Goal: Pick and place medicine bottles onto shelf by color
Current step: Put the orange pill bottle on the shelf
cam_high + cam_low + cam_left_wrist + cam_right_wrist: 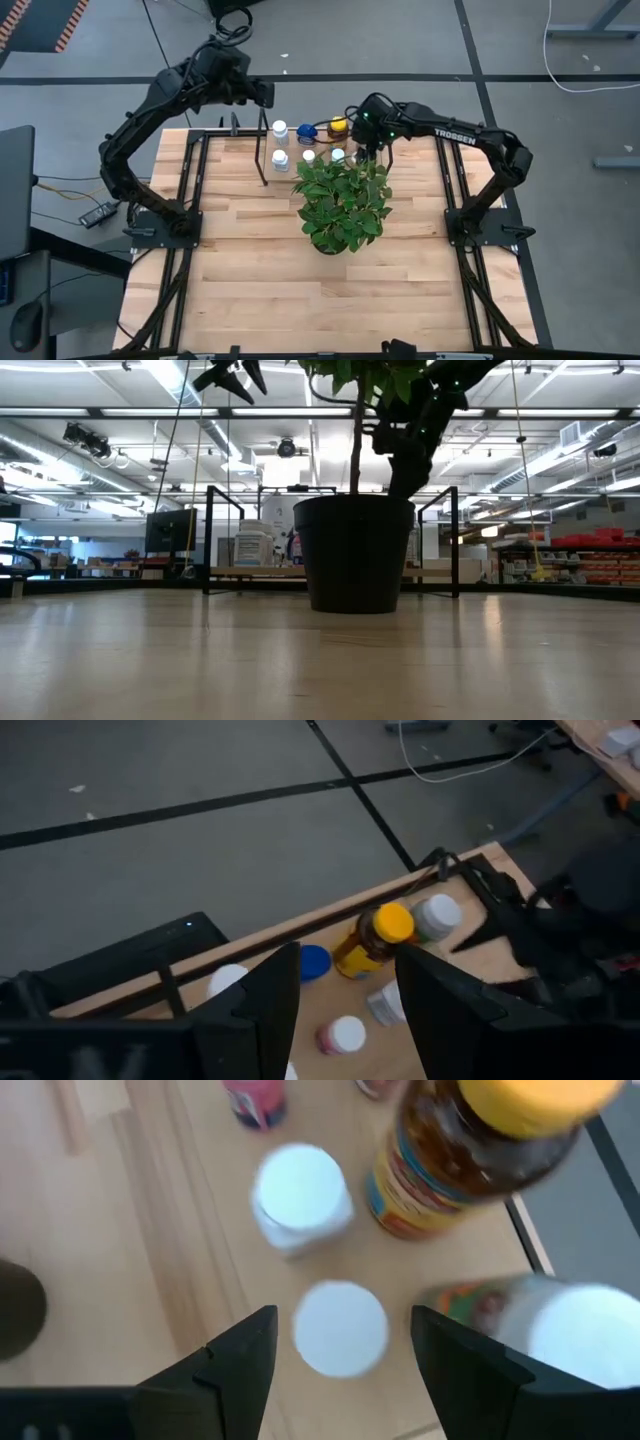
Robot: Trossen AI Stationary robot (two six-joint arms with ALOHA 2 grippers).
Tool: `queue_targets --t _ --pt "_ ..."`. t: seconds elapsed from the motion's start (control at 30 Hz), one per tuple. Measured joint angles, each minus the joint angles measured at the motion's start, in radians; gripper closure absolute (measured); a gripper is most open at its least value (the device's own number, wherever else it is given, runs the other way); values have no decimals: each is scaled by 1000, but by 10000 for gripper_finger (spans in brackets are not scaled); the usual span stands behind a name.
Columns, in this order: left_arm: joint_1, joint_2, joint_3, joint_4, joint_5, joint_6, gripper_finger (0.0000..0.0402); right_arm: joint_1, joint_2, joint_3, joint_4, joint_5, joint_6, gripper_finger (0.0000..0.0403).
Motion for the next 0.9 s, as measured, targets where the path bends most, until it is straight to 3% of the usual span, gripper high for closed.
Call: queue_targets --t 0.23,0.43,0.6,0.8,0.9 --pt "-59 12 0 69 -2 -36 230 -34 0 0 -68 -25 -46 167" --pt "-125 48 0 177 23 26 230 -33 0 0 -119 -25 -45 167" --pt "-156 68 -1 178 37 71 230 -33 2 40 -125 -22 126 167" --pt "-171 66 -1 177 44 98 230 -34 11 168 -123 56 329 167" --pt "-169 60 -1 176 45 133 230 -26 29 225 -123 59 359 167"
